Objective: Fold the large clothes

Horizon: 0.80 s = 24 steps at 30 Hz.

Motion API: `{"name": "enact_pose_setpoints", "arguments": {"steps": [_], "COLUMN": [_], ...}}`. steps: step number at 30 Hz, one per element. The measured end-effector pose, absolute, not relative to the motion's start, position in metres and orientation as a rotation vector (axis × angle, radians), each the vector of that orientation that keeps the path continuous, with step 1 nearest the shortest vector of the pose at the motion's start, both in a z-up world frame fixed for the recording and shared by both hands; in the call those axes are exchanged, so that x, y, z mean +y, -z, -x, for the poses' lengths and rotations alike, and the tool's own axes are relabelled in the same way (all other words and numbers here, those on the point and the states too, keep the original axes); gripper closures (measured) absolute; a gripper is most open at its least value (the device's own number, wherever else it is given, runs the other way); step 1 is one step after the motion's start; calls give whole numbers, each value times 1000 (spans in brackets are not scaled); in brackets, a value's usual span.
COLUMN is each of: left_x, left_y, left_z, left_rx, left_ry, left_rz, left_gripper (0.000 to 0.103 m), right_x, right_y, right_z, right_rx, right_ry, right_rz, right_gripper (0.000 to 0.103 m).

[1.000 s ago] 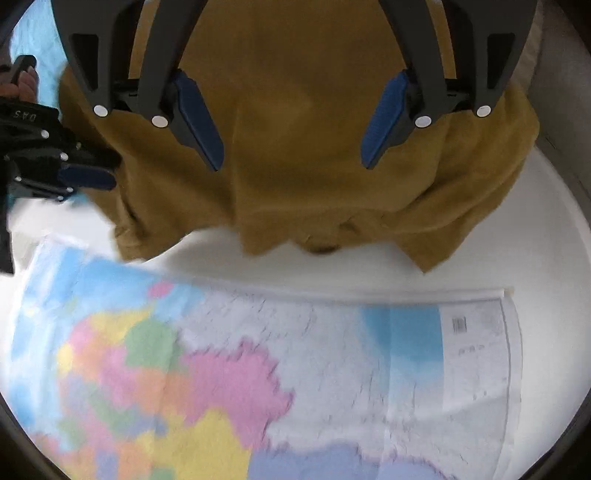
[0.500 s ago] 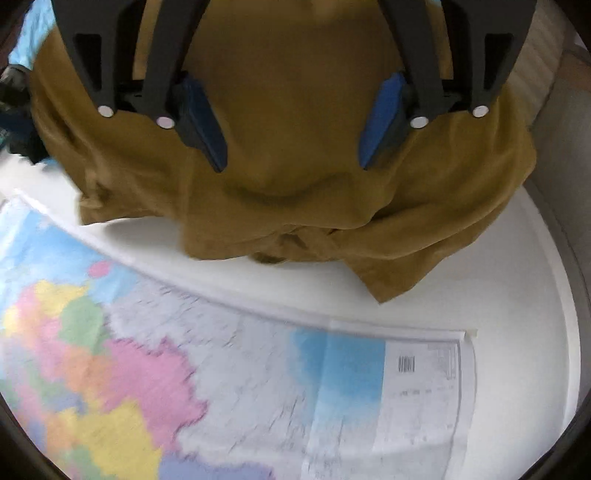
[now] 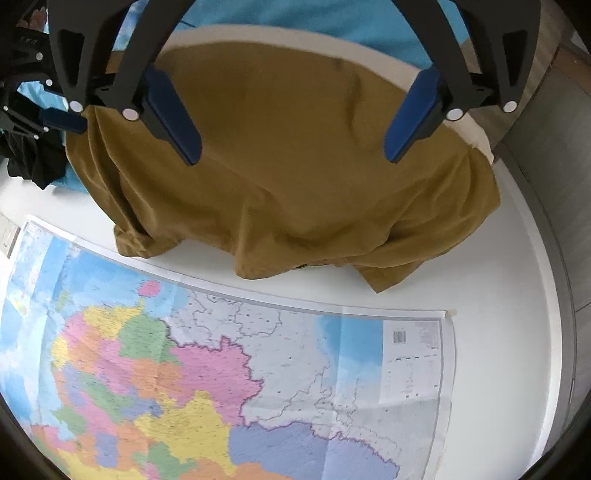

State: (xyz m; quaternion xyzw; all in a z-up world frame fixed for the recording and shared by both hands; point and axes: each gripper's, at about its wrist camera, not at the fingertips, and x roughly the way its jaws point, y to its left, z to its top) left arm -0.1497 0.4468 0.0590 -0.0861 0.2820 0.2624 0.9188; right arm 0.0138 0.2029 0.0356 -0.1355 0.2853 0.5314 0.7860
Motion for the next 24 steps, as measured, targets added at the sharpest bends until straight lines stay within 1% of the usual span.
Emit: {"name": "enact_pose_setpoints", "arguments": {"steps": [1,3,5,7,9,12,14,15,24], "left_x": [444,436,427,420,414,403,394,390,360], "left_y": [-59,-59,-57,-54,-51,-45,-40,-37,-17], "left_z": [152,157,164,172,180,193,203,208,243], "left_rx": [579,583,587,603,608,624,624,626,632], "left_ry": [-543,-550,-563,-581,-601,-634,-651,-657,-696], "left_rz": [172,168,170,176,182,187,195,204,250], "left_gripper": [6,6,6,6,6,6,6,6,6], "right_x": [199,189,181,174,167,160,157,156,148], "right_y": [-38,-44,-47,-48,-48,-44,-41,-39,-28], "right_z": [-11,-5,3,8,14,26,32,36,60], "right_rx": [610,588,568,567,562,557,555,553,550], "right_ry": [-1145,-1143,-1139,-1133,-1124,-1103,-1099,-1090,-1081], "right_rz": [277,247,233,212,198,192,187,190,195], "right_gripper": [45,30,28,20,17,9,8,5,6]}}
